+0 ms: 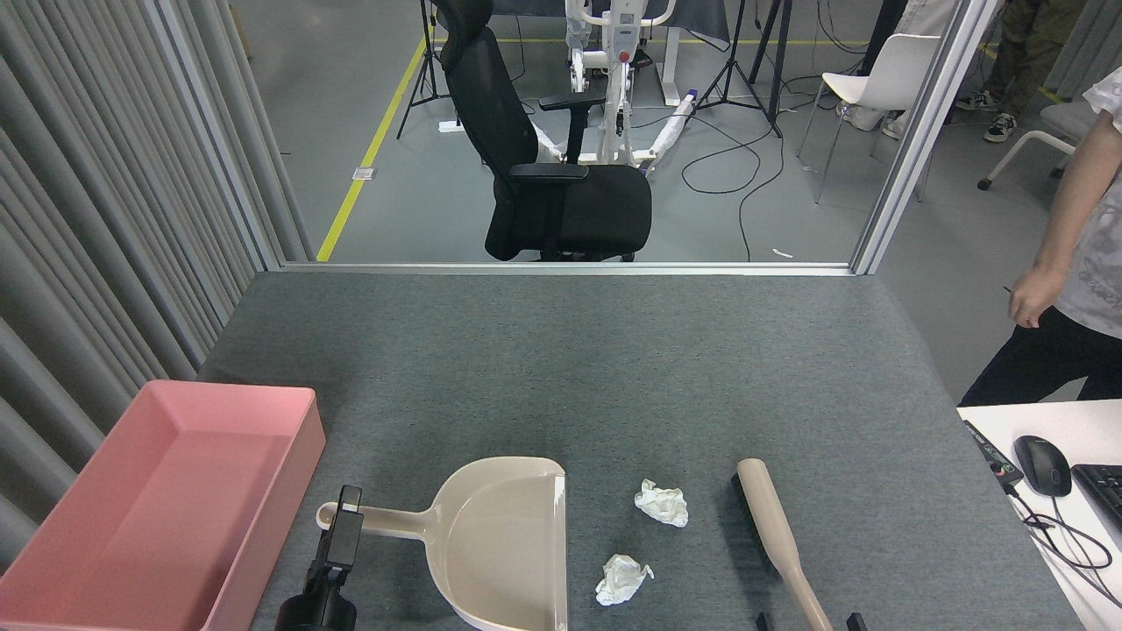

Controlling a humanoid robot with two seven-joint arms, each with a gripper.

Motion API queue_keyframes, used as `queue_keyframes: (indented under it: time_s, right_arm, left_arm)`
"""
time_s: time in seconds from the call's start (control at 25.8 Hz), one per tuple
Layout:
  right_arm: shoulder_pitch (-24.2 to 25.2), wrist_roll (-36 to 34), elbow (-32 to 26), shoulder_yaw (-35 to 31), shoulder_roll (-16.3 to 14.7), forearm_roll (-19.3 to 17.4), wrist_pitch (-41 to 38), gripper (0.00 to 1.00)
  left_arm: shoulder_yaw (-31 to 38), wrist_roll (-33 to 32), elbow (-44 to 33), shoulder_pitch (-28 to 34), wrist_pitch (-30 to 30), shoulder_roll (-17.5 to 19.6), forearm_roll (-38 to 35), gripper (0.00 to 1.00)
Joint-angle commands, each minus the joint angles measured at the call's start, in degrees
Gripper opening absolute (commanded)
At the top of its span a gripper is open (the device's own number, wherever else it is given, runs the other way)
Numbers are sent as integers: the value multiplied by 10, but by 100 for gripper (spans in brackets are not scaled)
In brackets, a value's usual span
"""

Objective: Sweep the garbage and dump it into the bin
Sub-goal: 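Grasp the wooden-handled brush with the right gripper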

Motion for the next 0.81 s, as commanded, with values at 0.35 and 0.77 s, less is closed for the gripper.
queue_keyframes:
  time_s: [0.35, 0.77]
  right_arm:
    - [10, -2, 9, -11, -1, -1, 1, 100]
    - [14, -14, 17, -39, -4, -1, -4, 100]
  left_arm:
    - [0, 13, 25, -16, 6, 2, -1, 100]
    - [0, 13, 38, -31, -1, 5, -1, 100]
